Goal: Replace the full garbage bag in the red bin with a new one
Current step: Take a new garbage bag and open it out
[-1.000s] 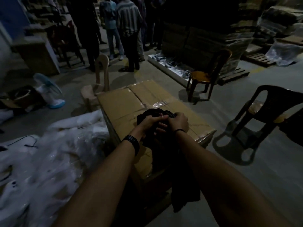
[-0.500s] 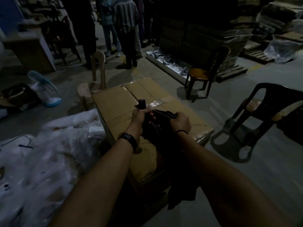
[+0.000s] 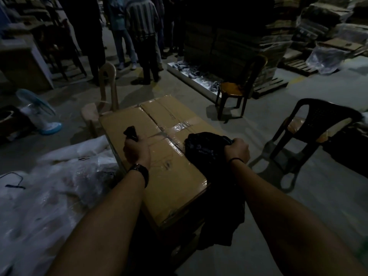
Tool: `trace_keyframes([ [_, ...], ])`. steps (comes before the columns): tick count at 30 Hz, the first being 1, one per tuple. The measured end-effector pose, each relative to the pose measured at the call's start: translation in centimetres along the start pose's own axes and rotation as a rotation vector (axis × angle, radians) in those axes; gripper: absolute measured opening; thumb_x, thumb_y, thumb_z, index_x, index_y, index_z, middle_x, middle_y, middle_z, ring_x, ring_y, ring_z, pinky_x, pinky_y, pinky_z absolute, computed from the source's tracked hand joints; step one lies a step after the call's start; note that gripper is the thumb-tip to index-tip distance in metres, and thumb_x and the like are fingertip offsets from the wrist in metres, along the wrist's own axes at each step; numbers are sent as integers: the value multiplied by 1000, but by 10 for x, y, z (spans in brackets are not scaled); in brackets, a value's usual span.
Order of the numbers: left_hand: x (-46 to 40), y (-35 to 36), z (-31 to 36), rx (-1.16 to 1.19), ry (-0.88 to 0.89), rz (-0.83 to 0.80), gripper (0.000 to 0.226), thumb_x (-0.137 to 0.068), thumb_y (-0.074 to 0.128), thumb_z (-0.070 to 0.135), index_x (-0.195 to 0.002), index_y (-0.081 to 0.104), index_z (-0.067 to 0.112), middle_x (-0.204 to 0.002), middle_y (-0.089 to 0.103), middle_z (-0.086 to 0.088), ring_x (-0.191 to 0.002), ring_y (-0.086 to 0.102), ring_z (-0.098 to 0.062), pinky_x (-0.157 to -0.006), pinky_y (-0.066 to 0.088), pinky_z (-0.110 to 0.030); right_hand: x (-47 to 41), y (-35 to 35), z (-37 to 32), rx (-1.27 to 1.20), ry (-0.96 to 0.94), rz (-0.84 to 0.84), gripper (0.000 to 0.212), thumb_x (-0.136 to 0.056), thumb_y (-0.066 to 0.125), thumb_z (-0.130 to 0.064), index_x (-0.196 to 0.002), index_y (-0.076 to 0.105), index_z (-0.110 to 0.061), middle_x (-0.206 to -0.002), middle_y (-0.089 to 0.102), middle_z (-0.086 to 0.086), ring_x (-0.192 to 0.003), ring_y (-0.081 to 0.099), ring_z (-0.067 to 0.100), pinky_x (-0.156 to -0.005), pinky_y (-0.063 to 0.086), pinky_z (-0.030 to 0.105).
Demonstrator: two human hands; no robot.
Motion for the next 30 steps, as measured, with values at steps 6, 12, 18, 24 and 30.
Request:
trace_keyframes([
  [6,29,48,-3,-410,242,-343,33,-89,57,22,-117,59,5,-119,63,-18,-107,59,-38,-84,47,-38,-6,-11,5,1,27,37,9,-89,55,-7,-87,63,-1,-85,60,18,-68,51,31,-63,43,35],
  [12,59,86,-7,-541,447,-640,42,-77,54,37,-115,51,18,-114,56,-12,-107,54,-35,-88,49,-44,-1,-11,6,-11,15,34,8,-87,54,-6,-79,56,-4,-78,55,14,-67,51,31,-62,40,33],
  [18,76,99,-9,-822,686,-638,58,-81,52,50,-128,45,17,-133,47,-14,-127,39,-34,-104,31,-50,2,-12,10,14,8,28,13,-89,52,-6,-76,51,-6,-78,53,13,-65,48,30,-61,38,33],
  [24,85,110,-1,-762,734,-788,92,-73,59,63,-148,21,27,-154,25,-7,-141,23,-34,-112,20,-60,2,-28,10,-3,21,42,9,-87,54,-9,-89,62,-5,-82,51,10,-71,47,28,-66,40,32],
  [30,118,127,28,-640,851,-831,78,-76,61,58,-143,31,32,-152,31,-3,-141,23,-27,-115,12,-56,1,-58,16,-48,44,72,10,-85,54,-9,-86,63,-6,-89,64,16,-73,55,33,-64,43,33],
])
Point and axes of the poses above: each hand's wrist, its own x-axis away from the middle knuckle, its own y-axis out of the palm, z = x × y, the point moved 7 cm from there along -x, towards the middle knuckle
